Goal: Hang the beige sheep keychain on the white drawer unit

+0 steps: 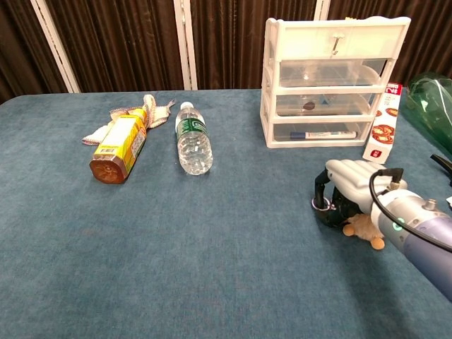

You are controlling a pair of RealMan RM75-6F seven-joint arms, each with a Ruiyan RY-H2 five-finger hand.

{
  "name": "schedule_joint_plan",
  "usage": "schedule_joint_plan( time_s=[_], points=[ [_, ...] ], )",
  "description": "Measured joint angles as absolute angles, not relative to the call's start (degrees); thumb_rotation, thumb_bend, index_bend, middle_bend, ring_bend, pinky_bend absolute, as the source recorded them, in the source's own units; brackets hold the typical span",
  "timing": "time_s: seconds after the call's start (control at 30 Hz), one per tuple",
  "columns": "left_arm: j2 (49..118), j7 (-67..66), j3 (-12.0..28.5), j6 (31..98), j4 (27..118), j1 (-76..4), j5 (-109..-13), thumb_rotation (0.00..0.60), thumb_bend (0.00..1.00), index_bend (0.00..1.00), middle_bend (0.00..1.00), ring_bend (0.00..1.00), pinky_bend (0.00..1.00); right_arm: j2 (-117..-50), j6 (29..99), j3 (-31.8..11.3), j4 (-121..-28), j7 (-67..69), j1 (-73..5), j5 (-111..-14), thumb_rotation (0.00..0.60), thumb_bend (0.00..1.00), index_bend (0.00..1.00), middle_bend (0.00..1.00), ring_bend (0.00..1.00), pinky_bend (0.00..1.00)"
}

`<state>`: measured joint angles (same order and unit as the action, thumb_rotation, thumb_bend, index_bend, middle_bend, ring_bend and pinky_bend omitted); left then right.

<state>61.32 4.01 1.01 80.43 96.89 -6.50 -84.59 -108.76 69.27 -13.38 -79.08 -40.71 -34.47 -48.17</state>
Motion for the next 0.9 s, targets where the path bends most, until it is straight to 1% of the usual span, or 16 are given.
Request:
schedule_joint_plan(
  time_s=[0.53, 0.9],
  points=[
    [61.51, 3.71, 1.02, 80.88, 96.81, -6.36, -84.78, 0.6, 0.0, 0.0, 0.0, 0.0, 0.0, -104.57, 72.83, -14.49, -85.99, -39.16, -33.67, -52.67, 0.6, 0.4, 0.57, 1.0, 1.0, 1.0],
    [61.72, 3.26, 1.11, 80.89, 96.83, -6.39, -84.65, 0.6, 0.0, 0.0, 0.0, 0.0, 0.0, -99.46, 75.96, -18.02, -92.11, -40.13, -34.07, -54.67, 0.6, 0.4, 0.58, 1.0, 1.0, 1.0]
  ],
)
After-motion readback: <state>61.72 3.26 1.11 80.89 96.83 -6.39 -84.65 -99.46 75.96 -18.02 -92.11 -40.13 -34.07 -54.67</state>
